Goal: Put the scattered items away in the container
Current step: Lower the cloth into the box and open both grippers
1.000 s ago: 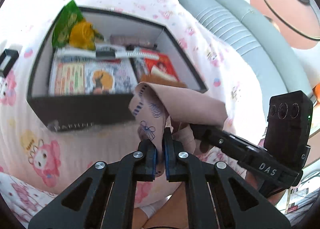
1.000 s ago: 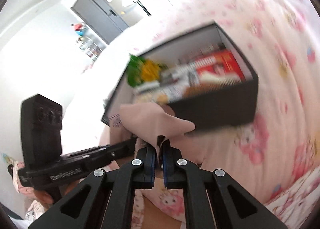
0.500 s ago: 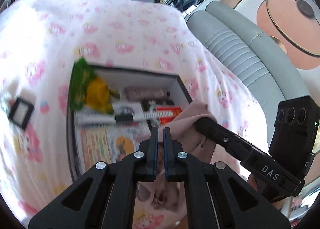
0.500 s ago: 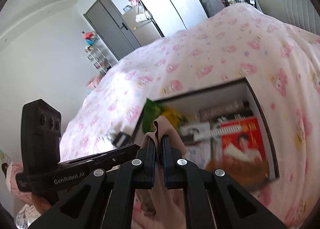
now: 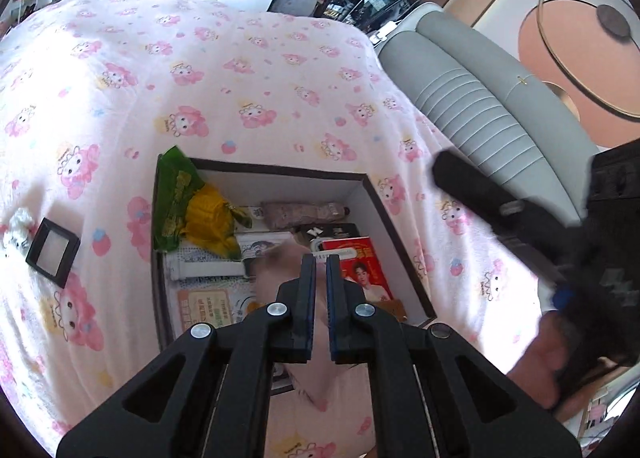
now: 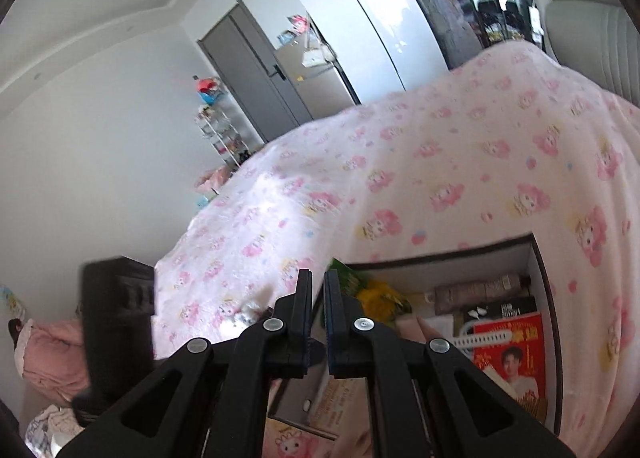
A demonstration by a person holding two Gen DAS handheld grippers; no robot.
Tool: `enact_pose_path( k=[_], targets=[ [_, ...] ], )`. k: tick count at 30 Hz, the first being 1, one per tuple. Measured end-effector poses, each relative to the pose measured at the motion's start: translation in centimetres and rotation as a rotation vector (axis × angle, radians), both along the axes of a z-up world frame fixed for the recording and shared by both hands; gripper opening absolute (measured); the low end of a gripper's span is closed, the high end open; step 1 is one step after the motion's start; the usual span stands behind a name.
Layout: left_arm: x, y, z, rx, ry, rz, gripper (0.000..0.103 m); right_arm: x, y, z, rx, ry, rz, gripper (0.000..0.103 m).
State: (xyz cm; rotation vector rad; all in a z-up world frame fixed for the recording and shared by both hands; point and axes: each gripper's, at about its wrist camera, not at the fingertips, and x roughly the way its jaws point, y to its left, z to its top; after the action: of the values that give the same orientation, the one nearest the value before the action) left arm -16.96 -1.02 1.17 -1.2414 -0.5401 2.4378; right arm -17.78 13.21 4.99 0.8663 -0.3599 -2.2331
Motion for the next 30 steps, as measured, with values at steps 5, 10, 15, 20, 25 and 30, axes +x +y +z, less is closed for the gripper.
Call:
enact_pose_path(
  k=[5,10,15,20,25,30],
  targets=[
    [-0.9,0.6,-2.5,0.007,-0.094,-0.017,0.004,0.9,-0.3,-0.6,0.063,-0.004,-0.009,0.004],
    [-1.9,2.4,-6.7,-0.058,-0.238,-0.060,0.056,-0.6,2.6,-8.0,0.200,-0.236,-0.118,0.004],
    [-2.3,4.2,-10.4,-0.097,-0.360,-0.126,0.028,-0.2,5.4,-11.5,0.199,-0.330,-0.171,0.004],
    [-1.6,3.1,-8.7,-0.056,-0.292,-0.044,0.002,0.4,5.5,-10.6,0.176,-0.324,-0.152,0.005],
    [0.6,0.9,-1.0,-0.199,-0.100,0.090,0.002,0.6,4.7,-10.2,0.163,-0.322,-0.114,0.005],
    [1.0,1.6,0.6,-0.281,-0.089,0.072,0.003,1.1,3.7,-9.5,0.116,-0.313,-0.079,0.005]
  ],
)
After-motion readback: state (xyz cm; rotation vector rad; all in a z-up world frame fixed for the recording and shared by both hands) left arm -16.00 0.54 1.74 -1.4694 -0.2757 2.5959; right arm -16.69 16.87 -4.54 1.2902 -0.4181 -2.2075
